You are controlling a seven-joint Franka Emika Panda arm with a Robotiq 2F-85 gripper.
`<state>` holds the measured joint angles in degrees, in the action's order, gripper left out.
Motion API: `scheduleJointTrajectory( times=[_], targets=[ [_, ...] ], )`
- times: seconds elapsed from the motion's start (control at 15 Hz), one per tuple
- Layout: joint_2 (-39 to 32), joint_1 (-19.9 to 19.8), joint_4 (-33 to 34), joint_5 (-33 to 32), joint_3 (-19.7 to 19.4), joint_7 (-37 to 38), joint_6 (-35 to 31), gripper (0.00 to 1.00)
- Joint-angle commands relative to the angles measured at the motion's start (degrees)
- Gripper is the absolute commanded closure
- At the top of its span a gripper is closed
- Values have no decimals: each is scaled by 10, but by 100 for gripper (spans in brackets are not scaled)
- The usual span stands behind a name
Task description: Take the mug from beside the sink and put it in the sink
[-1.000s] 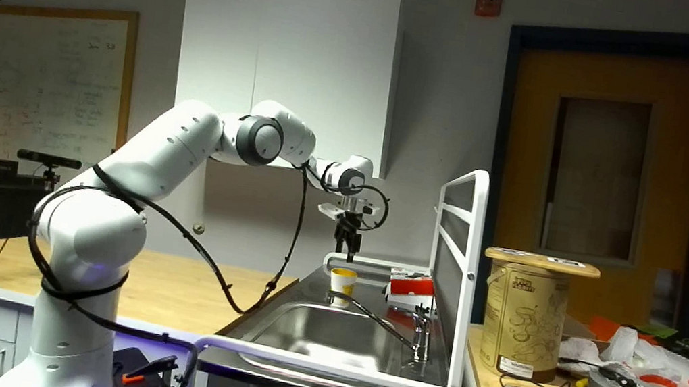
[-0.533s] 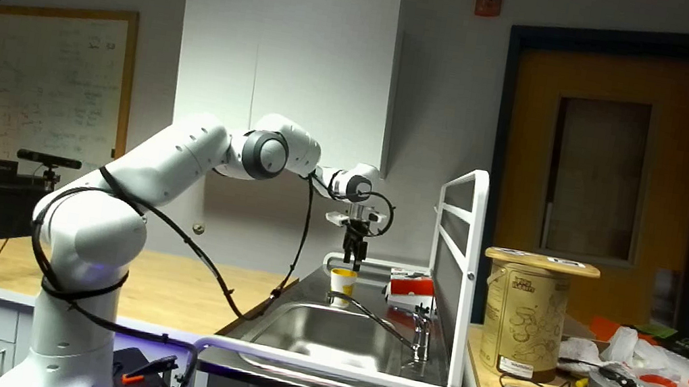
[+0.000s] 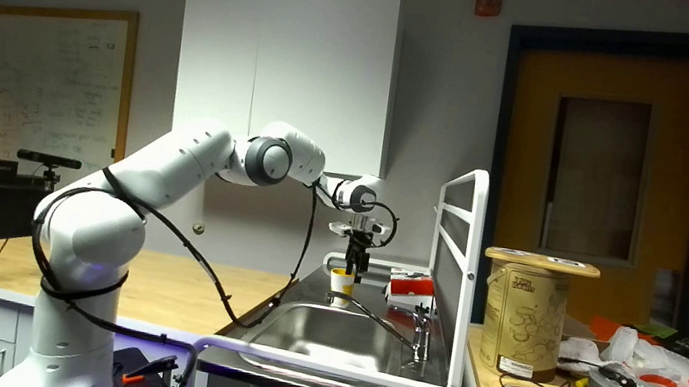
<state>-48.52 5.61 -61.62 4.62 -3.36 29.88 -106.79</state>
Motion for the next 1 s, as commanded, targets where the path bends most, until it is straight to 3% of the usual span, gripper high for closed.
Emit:
scheduleJointTrajectory(
  times=[0.0,0.4,0.47,0.53,0.93],
  targets=[
    [-16,1,29,5,5,2,19,0],
    [-32,2,43,7,9,-4,33,0],
    [-34,2,44,8,10,-5,36,25],
    [-36,1,45,9,10,-4,38,25],
    [-35,0,38,12,9,-2,35,73]
  ],
)
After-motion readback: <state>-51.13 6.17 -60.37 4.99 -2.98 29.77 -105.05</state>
